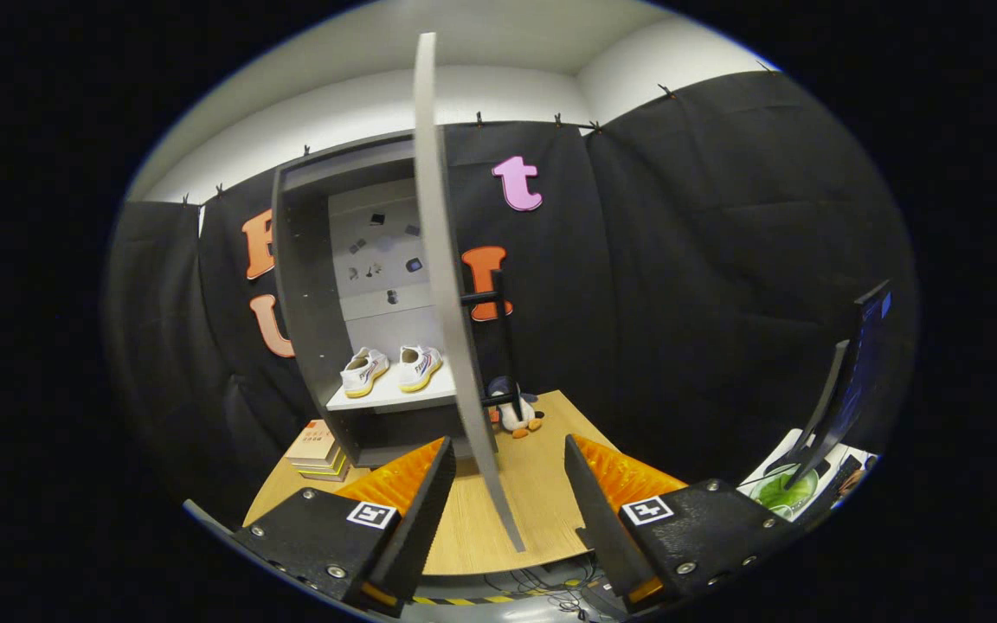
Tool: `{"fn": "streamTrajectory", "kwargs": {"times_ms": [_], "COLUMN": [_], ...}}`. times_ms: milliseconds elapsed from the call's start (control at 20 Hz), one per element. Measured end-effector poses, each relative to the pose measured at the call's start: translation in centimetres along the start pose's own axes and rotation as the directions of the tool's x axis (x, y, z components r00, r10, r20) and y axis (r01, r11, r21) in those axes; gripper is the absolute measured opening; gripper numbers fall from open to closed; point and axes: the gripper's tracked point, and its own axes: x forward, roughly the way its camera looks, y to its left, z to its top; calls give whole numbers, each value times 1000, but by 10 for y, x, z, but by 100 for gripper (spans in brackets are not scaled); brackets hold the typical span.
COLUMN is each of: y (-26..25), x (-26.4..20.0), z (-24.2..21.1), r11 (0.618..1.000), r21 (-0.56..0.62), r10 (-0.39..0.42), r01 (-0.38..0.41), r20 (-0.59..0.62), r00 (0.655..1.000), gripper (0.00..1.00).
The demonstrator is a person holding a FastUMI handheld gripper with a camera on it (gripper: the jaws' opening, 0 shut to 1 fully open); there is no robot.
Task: Open the shoe cabinet door, grab the shoes and put them into the shoe cabinet, then close the shoe cabinet door.
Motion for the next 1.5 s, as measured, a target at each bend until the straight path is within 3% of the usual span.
{"fn": "streamTrajectory", "kwargs": {"times_ms": [400, 700, 900, 1100, 1500], "y": [-10, 19, 75, 133, 250], "x": [70, 70, 68, 72, 113], "z": [1, -5, -14, -24, -35], "r11": [983, 961, 919, 873, 856], "r21": [-12, -76, -86, -59, -60], "r10": [181, 262, 380, 479, 508], "r01": [-181, -266, -385, -484, -513], "r20": [-27, -48, -70, -83, -74], "r00": [983, 964, 922, 874, 858], "gripper": [84, 83, 75, 75, 84]}}
